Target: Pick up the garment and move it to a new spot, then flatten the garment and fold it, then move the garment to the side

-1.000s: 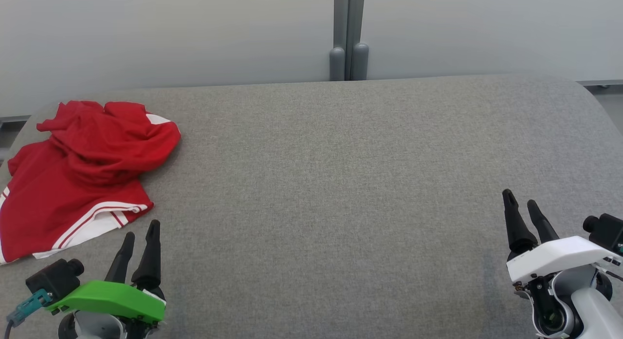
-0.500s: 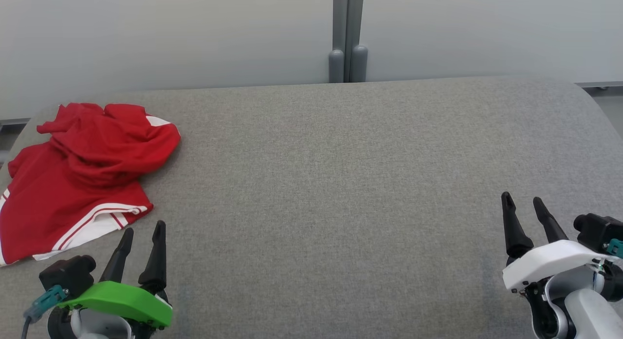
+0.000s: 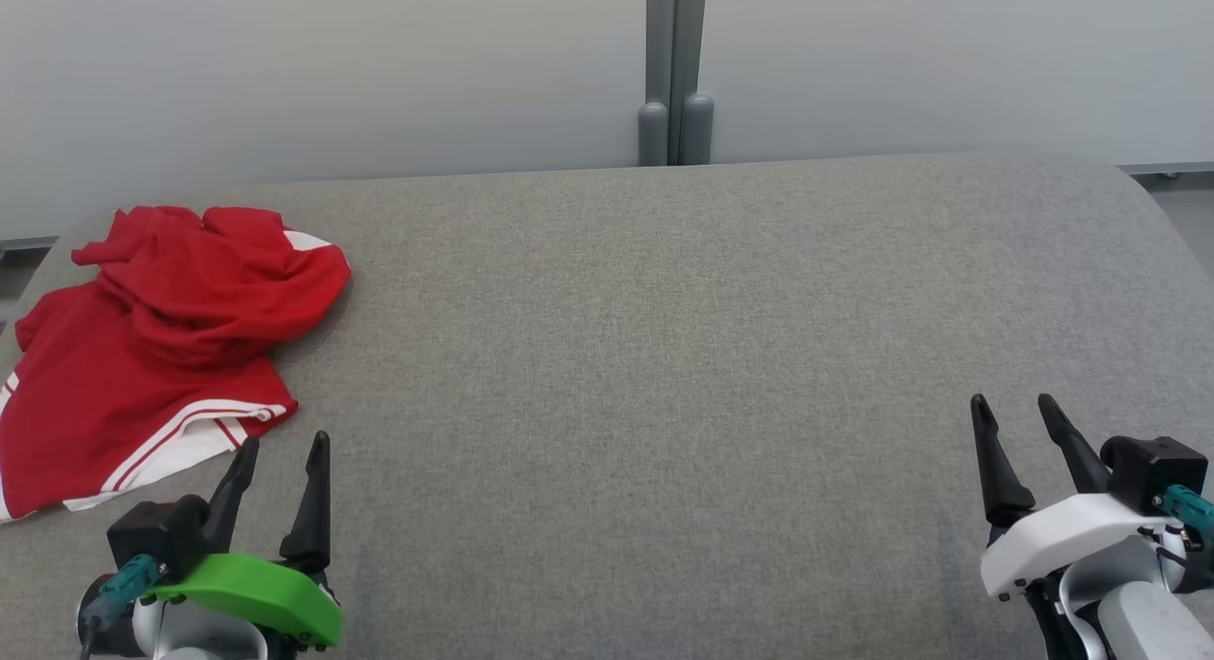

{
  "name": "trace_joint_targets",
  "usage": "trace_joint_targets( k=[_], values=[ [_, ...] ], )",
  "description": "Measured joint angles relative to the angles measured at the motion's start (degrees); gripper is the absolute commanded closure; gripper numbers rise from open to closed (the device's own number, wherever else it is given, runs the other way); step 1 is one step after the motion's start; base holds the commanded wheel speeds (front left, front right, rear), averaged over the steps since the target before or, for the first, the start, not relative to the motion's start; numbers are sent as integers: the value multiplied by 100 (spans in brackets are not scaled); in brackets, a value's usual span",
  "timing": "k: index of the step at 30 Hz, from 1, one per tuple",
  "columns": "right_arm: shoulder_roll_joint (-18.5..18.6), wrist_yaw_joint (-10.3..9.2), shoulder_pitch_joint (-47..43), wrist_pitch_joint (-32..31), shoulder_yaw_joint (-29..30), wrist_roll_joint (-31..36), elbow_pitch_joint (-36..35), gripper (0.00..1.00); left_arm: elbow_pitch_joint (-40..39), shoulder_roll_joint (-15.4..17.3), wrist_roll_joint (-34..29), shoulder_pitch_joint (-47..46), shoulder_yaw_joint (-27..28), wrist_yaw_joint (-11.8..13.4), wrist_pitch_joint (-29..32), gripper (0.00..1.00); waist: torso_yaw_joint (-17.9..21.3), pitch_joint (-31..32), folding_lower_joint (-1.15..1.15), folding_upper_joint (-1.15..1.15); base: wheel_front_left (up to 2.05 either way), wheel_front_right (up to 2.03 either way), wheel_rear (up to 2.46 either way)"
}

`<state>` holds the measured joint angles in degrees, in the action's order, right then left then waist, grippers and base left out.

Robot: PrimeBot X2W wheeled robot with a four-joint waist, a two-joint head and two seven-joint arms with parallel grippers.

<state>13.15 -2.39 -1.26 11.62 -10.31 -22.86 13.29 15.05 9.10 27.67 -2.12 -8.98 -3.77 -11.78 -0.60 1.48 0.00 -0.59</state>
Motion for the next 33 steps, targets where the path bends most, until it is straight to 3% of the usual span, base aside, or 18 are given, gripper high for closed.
trace_joint_targets(
  k=[17,33],
  values=[
    [138,10,-61,266,30,1345,-63,0,375,-129,-1172,8,159,-26,-246,0,30,41,0,0,0,0,0],
    [127,88,-165,271,210,1400,-71,0,599,-285,-1149,-2,348,-134,-247,0,38,42,0,0,0,0,0]
  ],
)
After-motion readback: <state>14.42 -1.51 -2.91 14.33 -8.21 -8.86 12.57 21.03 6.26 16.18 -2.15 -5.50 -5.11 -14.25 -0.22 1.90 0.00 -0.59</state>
